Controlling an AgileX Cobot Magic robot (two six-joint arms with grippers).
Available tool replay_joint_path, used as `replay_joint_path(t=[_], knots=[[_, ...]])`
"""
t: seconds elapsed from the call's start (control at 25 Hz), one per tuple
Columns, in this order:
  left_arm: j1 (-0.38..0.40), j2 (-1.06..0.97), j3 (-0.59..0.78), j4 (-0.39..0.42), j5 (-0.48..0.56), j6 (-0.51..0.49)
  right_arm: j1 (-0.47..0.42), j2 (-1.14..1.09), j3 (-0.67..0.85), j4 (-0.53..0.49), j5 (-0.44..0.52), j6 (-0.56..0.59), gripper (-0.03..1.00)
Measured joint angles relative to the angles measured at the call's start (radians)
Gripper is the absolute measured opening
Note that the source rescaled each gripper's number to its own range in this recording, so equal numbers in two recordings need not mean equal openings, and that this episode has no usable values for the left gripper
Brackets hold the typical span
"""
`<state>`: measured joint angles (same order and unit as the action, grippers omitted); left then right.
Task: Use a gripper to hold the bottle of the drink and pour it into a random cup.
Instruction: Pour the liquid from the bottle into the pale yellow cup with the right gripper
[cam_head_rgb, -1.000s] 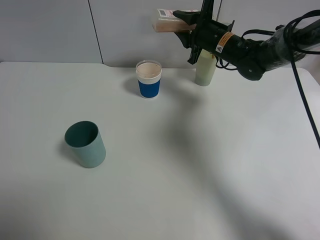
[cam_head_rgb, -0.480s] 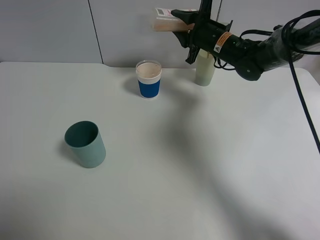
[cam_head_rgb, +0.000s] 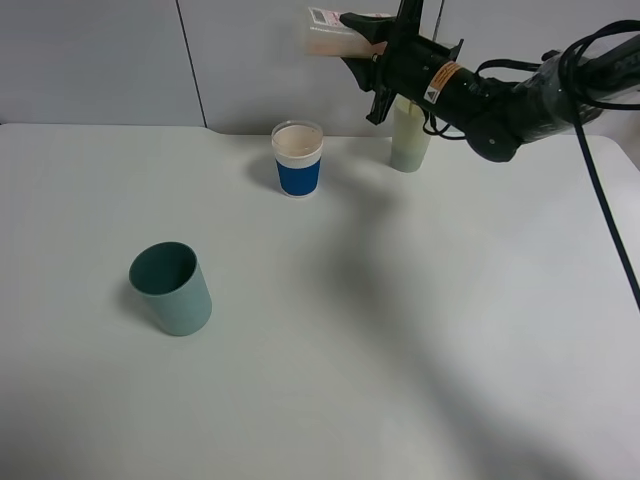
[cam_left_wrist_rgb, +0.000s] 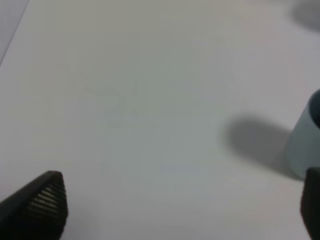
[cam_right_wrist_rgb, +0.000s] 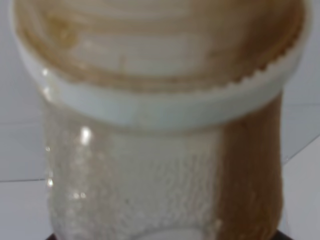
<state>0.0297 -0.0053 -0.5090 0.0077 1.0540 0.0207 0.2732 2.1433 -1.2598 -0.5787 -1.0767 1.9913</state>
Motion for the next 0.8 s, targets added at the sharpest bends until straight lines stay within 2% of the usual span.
replay_joint_path(t=[0.8], knots=[[0.000,0.000,0.000,0.000,0.000,0.000,0.005,0.000,0.000,0.059,-0.073,0.000,0.00]])
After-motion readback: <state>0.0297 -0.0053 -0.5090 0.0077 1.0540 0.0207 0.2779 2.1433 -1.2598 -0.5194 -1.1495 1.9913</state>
